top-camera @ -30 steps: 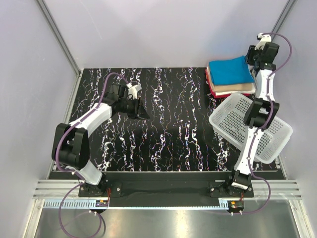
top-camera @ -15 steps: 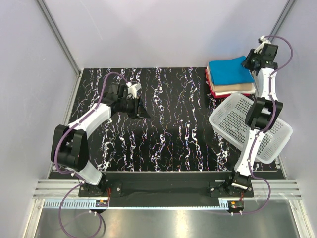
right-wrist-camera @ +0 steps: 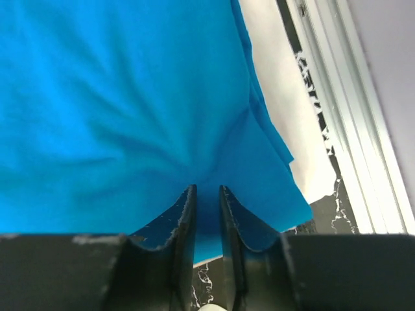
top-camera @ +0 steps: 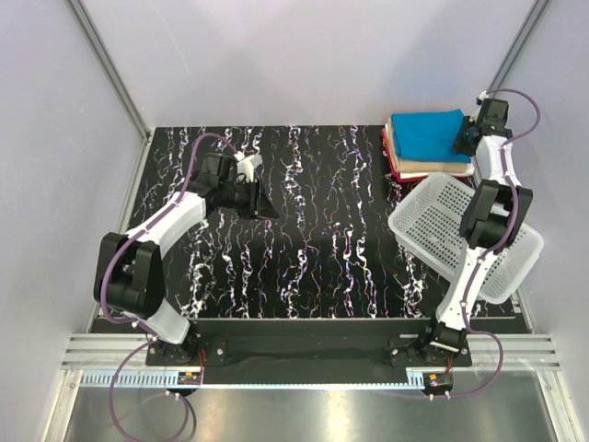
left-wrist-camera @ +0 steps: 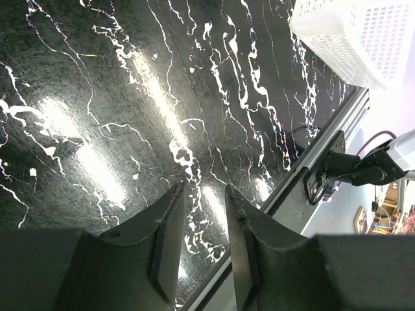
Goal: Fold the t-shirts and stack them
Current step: Neatly place the folded tshirt to the corner
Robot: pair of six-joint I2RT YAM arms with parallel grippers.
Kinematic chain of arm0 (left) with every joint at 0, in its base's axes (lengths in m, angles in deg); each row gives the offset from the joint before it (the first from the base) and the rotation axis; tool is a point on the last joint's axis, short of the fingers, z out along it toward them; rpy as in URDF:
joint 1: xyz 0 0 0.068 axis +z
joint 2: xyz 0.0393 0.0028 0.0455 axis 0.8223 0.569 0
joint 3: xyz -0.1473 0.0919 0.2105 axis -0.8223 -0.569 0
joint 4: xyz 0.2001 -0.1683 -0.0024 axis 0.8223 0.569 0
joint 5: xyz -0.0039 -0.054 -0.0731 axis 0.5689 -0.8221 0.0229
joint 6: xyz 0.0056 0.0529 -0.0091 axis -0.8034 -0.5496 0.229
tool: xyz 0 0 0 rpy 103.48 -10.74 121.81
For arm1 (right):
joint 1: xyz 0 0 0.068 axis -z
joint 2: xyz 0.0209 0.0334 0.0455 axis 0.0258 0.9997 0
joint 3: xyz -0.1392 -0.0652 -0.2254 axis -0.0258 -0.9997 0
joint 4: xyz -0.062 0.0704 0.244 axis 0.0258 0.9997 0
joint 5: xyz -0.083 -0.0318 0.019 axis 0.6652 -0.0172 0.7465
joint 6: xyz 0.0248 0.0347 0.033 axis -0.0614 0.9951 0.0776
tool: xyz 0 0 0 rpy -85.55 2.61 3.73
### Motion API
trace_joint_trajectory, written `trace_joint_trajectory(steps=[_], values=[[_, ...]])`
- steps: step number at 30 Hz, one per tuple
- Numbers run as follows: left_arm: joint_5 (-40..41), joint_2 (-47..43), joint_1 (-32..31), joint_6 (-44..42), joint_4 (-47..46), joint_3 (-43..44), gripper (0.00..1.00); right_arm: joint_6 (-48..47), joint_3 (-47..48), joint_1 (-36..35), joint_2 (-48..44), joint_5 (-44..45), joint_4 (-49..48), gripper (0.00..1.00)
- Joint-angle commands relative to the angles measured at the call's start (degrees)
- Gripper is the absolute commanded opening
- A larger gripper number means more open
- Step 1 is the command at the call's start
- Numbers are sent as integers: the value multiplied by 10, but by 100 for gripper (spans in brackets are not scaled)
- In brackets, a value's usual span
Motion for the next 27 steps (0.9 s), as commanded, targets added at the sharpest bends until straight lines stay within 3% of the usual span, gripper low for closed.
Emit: trace_joint_trajectory(steps=[1, 6, 15, 27], values=[[-11, -31, 0, -2, -18, 9, 36, -12, 16, -3, -45, -7, -4, 28], [-11, -36, 1, -1, -18, 8, 36, 23, 55, -9, -70, -59, 10, 29], [-10, -41, 0, -4, -18, 7, 37, 45, -8, -71, -81, -108, -20, 20], [-11, -39, 0, -4, -18, 6, 37, 52, -50, -96, -37, -143, -21, 22]])
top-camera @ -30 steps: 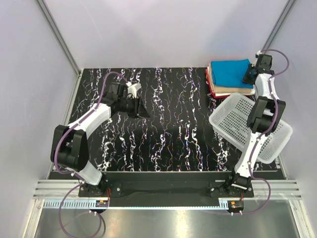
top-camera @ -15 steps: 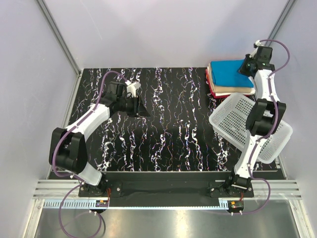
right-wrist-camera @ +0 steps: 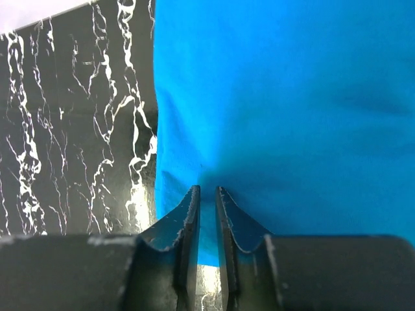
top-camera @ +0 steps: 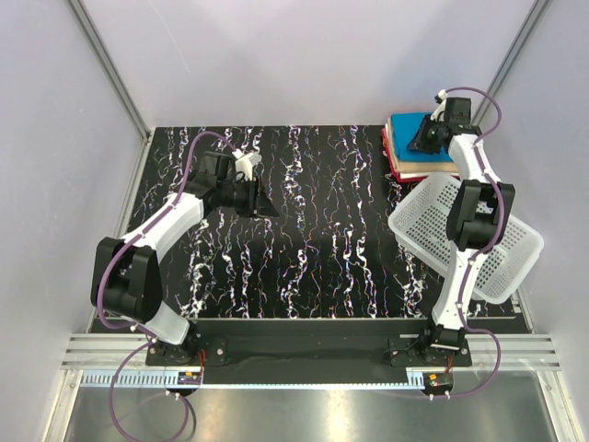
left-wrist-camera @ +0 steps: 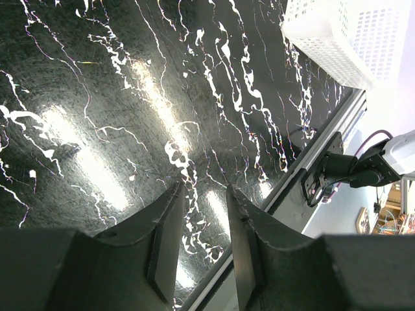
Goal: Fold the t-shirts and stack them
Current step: Neatly place the folded tshirt to the corner
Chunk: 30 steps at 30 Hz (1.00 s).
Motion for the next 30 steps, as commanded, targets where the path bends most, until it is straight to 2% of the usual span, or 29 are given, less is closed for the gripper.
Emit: trace_joint_trajectory(steps=[1, 11, 17, 22, 24, 30], values=[[-11, -20, 0, -3, -19, 7, 38, 4, 0, -5, 5, -32, -11, 22], [-10, -32, 0, -4, -18, 3, 38, 5, -52, -17, 5, -11, -16, 22], [-8, -40, 0, -4, -19, 3, 38, 16, -26, -17, -31, -8, -15, 23], [-5, -45, 0, -6, -19, 11, 38, 45, -2, -17, -93, -9, 5, 33], [-2, -49, 3, -4, -19, 22, 38, 65, -17, -17, -138, -2, 11, 42], [14, -89, 10, 15, -21, 75, 38, 146, -188, -37, -333, 10, 3, 66]])
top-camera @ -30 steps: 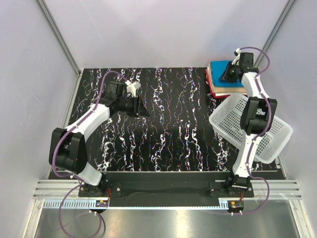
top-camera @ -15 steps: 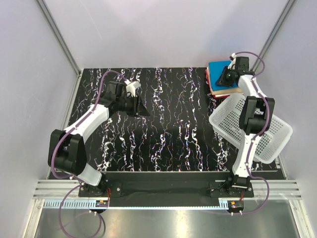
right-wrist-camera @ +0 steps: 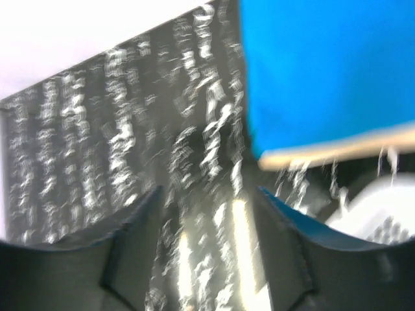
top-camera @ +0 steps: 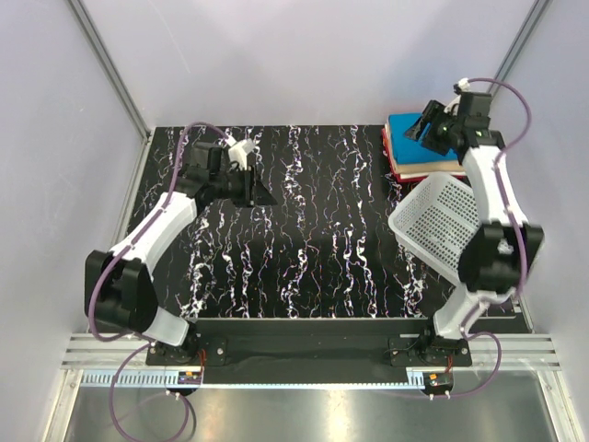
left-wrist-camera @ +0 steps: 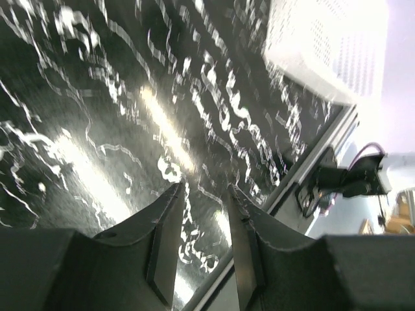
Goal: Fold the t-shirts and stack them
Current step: Neatly place the folded tshirt to the corner, then reset both grippers
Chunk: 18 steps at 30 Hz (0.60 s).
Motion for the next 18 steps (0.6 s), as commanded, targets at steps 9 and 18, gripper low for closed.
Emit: trace_joint_trajectory(steps=[9, 18], values=[[78, -180, 10, 3, -43, 52, 99, 131, -259, -47, -358, -68, -9, 100], [86, -252, 11, 17, -53, -5, 99, 124, -291, -47, -469, -46, 17, 100]])
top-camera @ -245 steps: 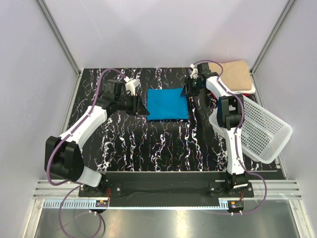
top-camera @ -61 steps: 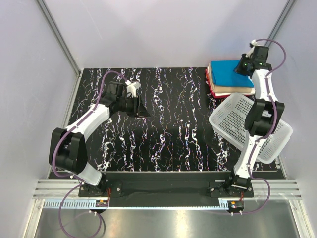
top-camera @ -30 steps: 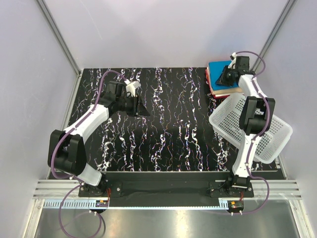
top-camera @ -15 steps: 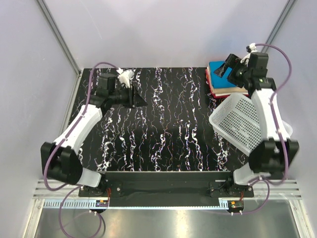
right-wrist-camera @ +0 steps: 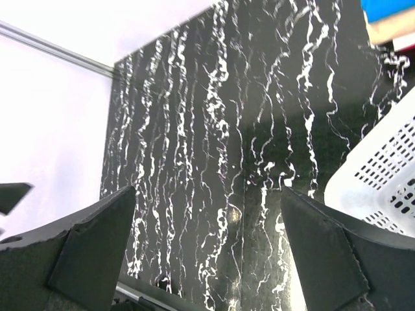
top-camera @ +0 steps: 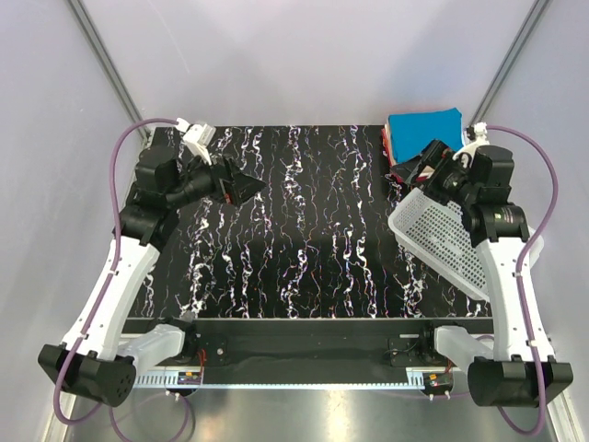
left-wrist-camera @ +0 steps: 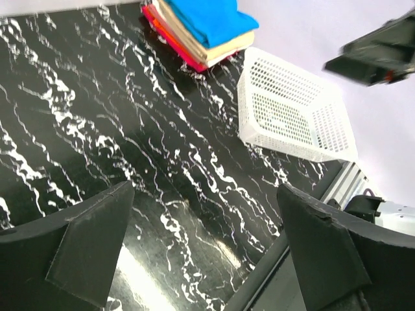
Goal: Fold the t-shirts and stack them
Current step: Reset both grippers
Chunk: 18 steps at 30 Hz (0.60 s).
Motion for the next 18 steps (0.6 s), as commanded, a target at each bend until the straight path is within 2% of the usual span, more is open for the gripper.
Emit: trace_joint_trajectory(steps=[1, 18], values=[[7, -8, 2, 7, -22, -20, 99, 0, 8, -2, -36, 13, -4, 100], [-9, -28, 3, 17, -24, -24, 99, -9, 2, -2, -56, 38, 3, 100]])
